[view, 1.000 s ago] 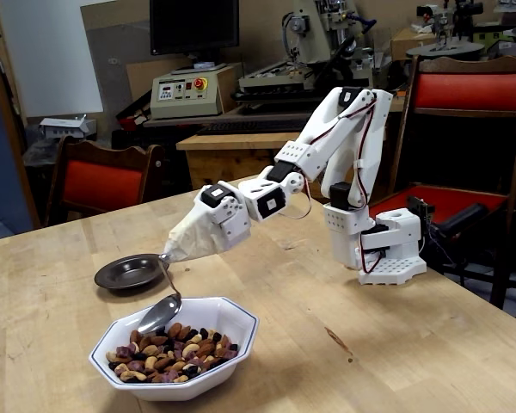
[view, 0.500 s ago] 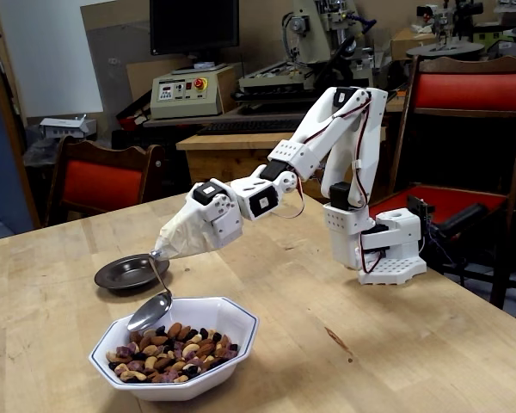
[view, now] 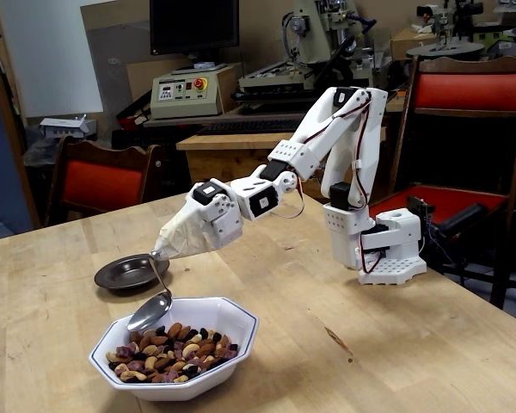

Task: Use spoon to take food

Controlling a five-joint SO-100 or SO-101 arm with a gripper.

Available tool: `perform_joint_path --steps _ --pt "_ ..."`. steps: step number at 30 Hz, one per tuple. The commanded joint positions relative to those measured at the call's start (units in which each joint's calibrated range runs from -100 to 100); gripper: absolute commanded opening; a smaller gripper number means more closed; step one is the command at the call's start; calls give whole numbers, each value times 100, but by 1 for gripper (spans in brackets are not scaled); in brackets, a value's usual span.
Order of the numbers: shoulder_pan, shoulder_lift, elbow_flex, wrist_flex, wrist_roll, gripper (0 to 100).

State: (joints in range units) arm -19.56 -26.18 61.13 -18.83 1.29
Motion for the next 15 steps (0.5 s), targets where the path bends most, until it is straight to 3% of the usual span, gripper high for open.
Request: perform_joint_path --steps 1,15 --pt "-51 -578 -60 -101 -10 5" --pt "-466 -2846 1170 1203 -5 5"
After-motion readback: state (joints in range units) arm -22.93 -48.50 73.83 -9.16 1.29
